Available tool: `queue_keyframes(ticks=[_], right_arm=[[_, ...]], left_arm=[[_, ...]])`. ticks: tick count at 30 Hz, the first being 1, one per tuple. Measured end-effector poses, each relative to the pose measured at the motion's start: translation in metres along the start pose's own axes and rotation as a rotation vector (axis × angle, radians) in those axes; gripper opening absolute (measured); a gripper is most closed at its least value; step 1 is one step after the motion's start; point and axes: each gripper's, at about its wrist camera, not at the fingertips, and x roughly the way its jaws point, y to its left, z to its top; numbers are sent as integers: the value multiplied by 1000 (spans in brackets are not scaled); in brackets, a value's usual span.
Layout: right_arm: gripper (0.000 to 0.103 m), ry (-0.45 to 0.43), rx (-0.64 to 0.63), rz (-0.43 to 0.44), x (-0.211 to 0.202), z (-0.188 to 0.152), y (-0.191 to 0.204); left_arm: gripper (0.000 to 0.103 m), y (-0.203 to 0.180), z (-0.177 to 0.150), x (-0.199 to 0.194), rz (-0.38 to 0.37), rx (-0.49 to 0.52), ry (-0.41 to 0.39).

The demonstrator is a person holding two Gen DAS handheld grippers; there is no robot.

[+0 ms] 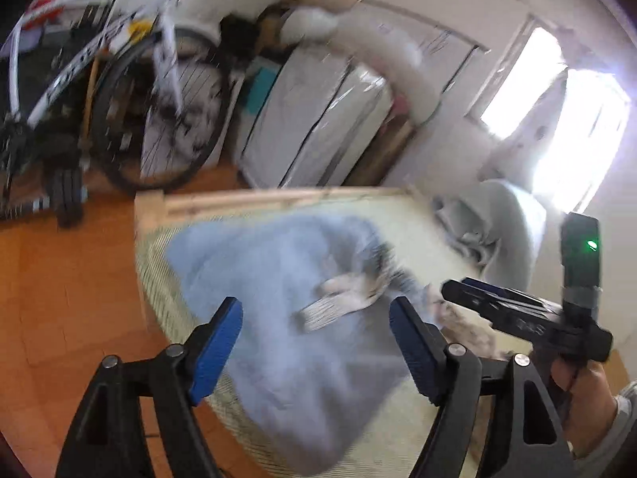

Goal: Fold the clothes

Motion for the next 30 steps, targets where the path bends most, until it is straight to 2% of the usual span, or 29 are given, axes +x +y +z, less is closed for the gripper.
queue_keyframes(ticks=[2,5,7,8,13,17,22,24,30], right_arm=[[69,-79,-4,-19,-49,-4,1],[71,-184,12,-44,-126,-19,-4],[79,-234,36,-50,-173,-33,-10],[85,-261,56,-56,-199,-45,-13],[92,-351,139,-120,-308,-103,-33],[94,-383,174,-237,-389,-160,-46],[96,-431,257,-361,-473,-231,-55],[101,-445,288,-410,-497,-256,-59],[102,-466,388,-567,-555,-331,-67]], left_arm=[[81,-25,7,-19,-27,39,-27],[84,-74,10,-48,-73,120,-55],[84,-106,8,-64,-112,169,-52],[84,-123,6,-72,-130,194,-45],[86,-204,-18,-104,-193,321,-5],[86,-265,-49,-125,-255,419,24],[87,-330,-91,-148,-318,551,48],[87,-352,-107,-157,-342,586,55],[87,-401,-160,-173,-380,697,71]])
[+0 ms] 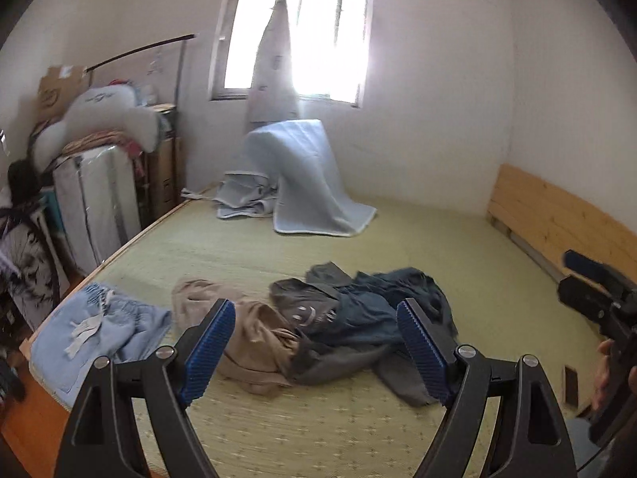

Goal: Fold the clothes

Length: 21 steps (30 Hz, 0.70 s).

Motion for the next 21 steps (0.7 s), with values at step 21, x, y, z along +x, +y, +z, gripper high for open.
queue_keyframes(ticks=[21], right_arm=[[103,27,177,-442,-27,-152,-114]], left_arm=[[87,-105,-120,83,-130,86,-6]])
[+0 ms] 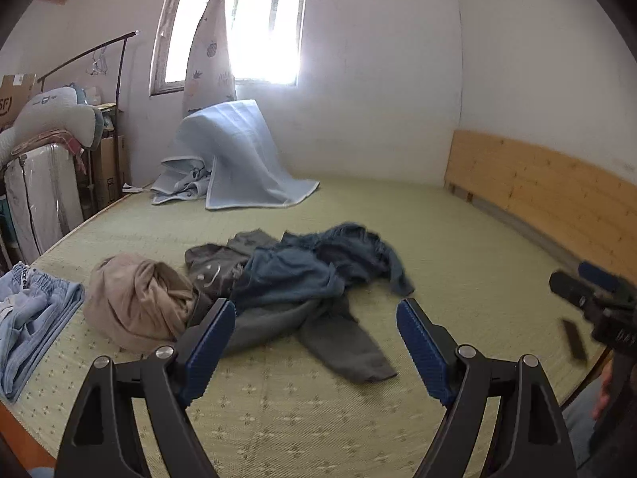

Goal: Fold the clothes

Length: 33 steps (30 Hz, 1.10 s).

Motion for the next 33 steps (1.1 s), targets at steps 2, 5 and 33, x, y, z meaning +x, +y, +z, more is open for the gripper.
queue_keyframes(ticks=[2,5,33], right_arm=[[103,46,10,1,11,-6,1],[103,107,19,17,21,-15,3],[103,244,0,-101,57,-38,20]], left_arm=[[87,1,-8,9,-1,-1,18],[87,-3,-11,17,8,13,26],[87,6,-22,30,-25,-60,144]])
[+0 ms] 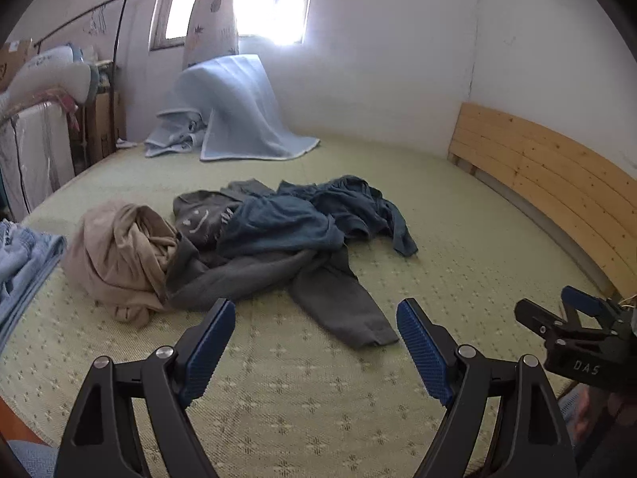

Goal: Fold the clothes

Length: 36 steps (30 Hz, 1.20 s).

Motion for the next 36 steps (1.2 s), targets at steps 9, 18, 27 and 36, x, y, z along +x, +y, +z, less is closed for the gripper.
queue_keyframes(ticks=[9,18,27,36], right_arm=[[103,10,15,28,5,1,3],[103,8,11,38,6,1,6],[103,22,14,47,8,0,5],[103,30,15,50,9,-1,4]], left_arm=[[87,17,-3,5,48,-11,19],[87,18,-3,5,53,2,13],[92,-3,-6,4,65,109,-9],[92,-5,-7,4,55,109,-8]])
